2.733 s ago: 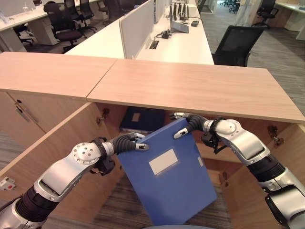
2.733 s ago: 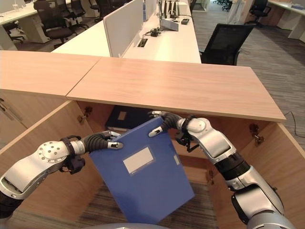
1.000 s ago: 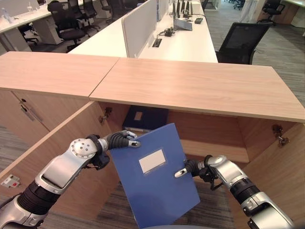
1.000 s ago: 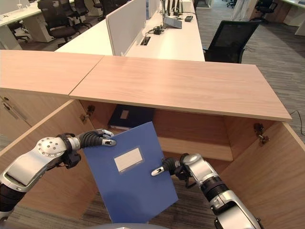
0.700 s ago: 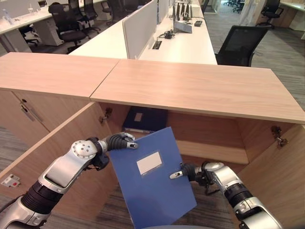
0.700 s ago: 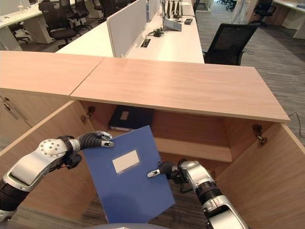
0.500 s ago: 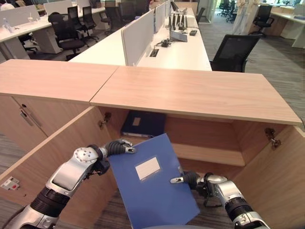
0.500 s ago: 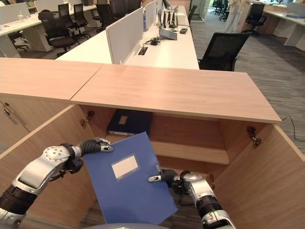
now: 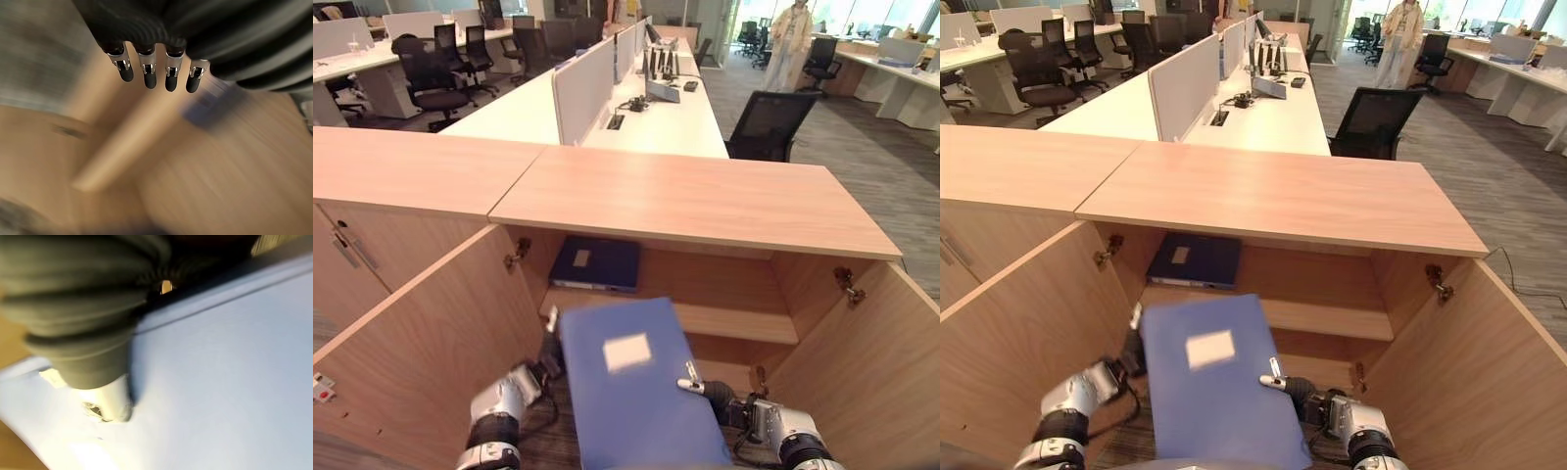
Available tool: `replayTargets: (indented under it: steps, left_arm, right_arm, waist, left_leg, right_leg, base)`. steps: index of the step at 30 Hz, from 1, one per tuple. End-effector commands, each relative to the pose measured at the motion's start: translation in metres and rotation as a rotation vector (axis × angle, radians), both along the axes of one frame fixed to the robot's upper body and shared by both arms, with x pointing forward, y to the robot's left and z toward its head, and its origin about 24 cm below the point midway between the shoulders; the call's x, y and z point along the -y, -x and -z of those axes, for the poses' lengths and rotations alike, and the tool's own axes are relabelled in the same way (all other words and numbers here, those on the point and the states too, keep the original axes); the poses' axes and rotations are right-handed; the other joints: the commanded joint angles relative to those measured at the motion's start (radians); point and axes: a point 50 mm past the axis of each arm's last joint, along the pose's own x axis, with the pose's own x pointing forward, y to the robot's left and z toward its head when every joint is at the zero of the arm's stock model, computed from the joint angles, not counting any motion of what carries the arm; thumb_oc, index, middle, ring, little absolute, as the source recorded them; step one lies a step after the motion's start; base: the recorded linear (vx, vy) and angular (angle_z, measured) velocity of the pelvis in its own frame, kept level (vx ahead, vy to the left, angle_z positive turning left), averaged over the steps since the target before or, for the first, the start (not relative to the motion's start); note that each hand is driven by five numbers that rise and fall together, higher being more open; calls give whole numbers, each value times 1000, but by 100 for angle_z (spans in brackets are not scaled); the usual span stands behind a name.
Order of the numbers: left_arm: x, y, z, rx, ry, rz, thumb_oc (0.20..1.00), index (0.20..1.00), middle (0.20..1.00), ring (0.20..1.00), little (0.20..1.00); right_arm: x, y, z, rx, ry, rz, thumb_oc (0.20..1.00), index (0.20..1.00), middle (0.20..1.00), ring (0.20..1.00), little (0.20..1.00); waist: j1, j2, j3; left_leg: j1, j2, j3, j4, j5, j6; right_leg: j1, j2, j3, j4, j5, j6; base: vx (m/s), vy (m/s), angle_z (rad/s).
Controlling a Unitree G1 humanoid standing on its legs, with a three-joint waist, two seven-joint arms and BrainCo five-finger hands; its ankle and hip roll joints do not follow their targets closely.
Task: Put the empty folder in the office cabinet
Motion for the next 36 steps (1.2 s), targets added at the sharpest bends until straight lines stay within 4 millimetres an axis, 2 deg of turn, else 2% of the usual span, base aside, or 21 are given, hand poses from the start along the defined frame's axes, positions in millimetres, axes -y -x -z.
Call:
replayTargets:
  steps: [1,8,11,12,16,17,18,19,21,22,25,27,29,30,32,33,36]
  left_arm:
    - [31,-2,5,-34,65,-49,1000,1000,1000,1000,1000]
    - [26,12,15,-118,51,-181,1000,1000,1000,1000,1000]
    - [25,22,20,-159,48,-233,1000,1000,1000,1000,1000]
    - [25,28,22,-183,44,-252,1000,1000,1000,1000,1000]
    - [26,37,26,-224,31,-257,1000,1000,1000,1000,1000]
    - [24,44,30,-263,17,-279,1000,1000,1000,1000,1000]
    - [25,44,30,-263,17,-279,1000,1000,1000,1000,1000]
    - [24,54,34,-307,11,-308,1000,1000,1000,1000,1000]
    - [27,62,37,-341,11,-316,1000,1000,1000,1000,1000]
    - [27,62,37,-342,11,-317,1000,1000,1000,1000,1000]
    - [30,72,39,-385,3,-322,1000,1000,1000,1000,1000]
    - [32,80,42,-428,2,-343,1000,1000,1000,1000,1000]
    - [33,84,43,-450,-1,-352,1000,1000,1000,1000,1000]
    - [31,86,43,-463,-5,-367,1000,1000,1000,1000,1000]
    - [33,80,41,-453,4,-387,1000,1000,1000,1000,1000]
    - [30,77,40,-454,-4,-409,1000,1000,1000,1000,1000]
    - [28,72,39,-453,-15,-422,1000,1000,1000,1000,1000]
  right_arm:
    - [-81,-34,-55,169,-441,88,200,200,200,200,200]
    - [-72,-37,-50,146,-391,145,200,200,200,200,200]
    - [-57,-44,-44,91,-368,263,200,200,200,200,200]
    - [-47,-49,-43,73,-361,333,200,200,200,200,200]
    - [-34,-56,-44,75,-337,390,200,200,200,200,200]
    - [-24,-57,-41,64,-284,422,200,200,200,200,200]
    - [-24,-57,-41,64,-283,423,200,200,200,200,200]
    - [-13,-55,-34,30,-223,455,200,200,200,200,200]
    - [-3,-51,-27,1,-133,460,200,200,200,200,200]
    - [-3,-51,-27,0,-132,460,200,200,200,200,200]
    - [12,-38,-10,-78,66,416,200,200,200,200,200]
    - [24,-22,6,-151,228,352,200,200,200,200,200]
    - [34,-9,17,-169,376,231,200,200,200,200,200]
    - [42,2,23,-171,484,117,200,200,200,200,200]
    - [48,14,30,-183,573,-10,200,200,200,200,200]
    - [59,23,36,-187,693,-145,200,200,200,200,200]
    - [60,26,37,-183,739,-224,200,200,200,200,200]
  waist:
    - [43,33,24]
    - [37,30,24]
    - [32,30,21]
    - [30,29,21]
    - [33,28,22]
    - [32,26,22]
    - [32,27,22]
    - [30,24,24]
    - [28,24,25]
    - [28,24,25]
    - [28,20,31]
    - [26,20,32]
    - [27,17,37]
    - [27,15,39]
    - [32,11,46]
    - [36,9,50]
    - [40,4,49]
  left_leg:
    - [96,18,-53,3,-152,-29]
    - [93,20,-54,3,-150,-33]
    - [92,20,-55,3,-149,-35]
    - [92,21,-56,3,-149,-35]
    - [91,22,-58,3,-148,-37]
    - [90,22,-59,3,-147,-38]
    - [90,23,-59,3,-147,-38]
    - [89,23,-59,3,-146,-38]
    - [87,24,-61,3,-144,-40]
    - [87,24,-61,3,-144,-40]
    - [82,25,-64,3,-141,-44]
    - [76,30,-67,3,-135,-49]
    - [72,35,-67,3,-130,-55]
    - [67,41,-68,3,-126,-62]
    - [59,47,-72,3,-119,-72]
    - [50,59,-77,3,-109,-87]
    - [51,74,-81,3,-103,-101]
  right_leg:
    - [-79,42,-25,0,53,-51]
    - [-81,43,-23,0,53,-54]
    - [-81,45,-22,0,54,-55]
    - [-81,45,-21,0,55,-55]
    - [-82,46,-21,0,55,-57]
    - [-82,47,-19,0,54,-58]
    - [-82,47,-20,0,54,-58]
    - [-82,48,-18,0,54,-59]
    - [-83,49,-17,0,55,-61]
    - [-83,49,-17,0,55,-61]
    - [-85,51,-15,0,56,-63]
    - [-88,54,-16,0,59,-68]
    - [-91,57,-16,0,61,-73]
    - [-92,60,-20,0,61,-78]
    - [-98,65,-25,0,61,-83]
    - [-107,73,-29,0,62,-93]
    - [-108,84,-27,0,60,-106]
  base:
    - [-2,-14,4]
    - [-2,-4,2]
    - [0,0,0]
    - [0,0,0]
    - [-1,-8,0]
    - [0,0,0]
    - [-7,-44,0]
    - [-8,-34,1]
    - [-6,-25,1]
    - [-10,-33,2]
    - [-22,-59,5]
    - [-35,-96,7]
    - [-38,-105,8]
    - [-48,-133,7]
    - [-65,-171,7]
    - [-72,-194,7]
    - [-27,-153,2]
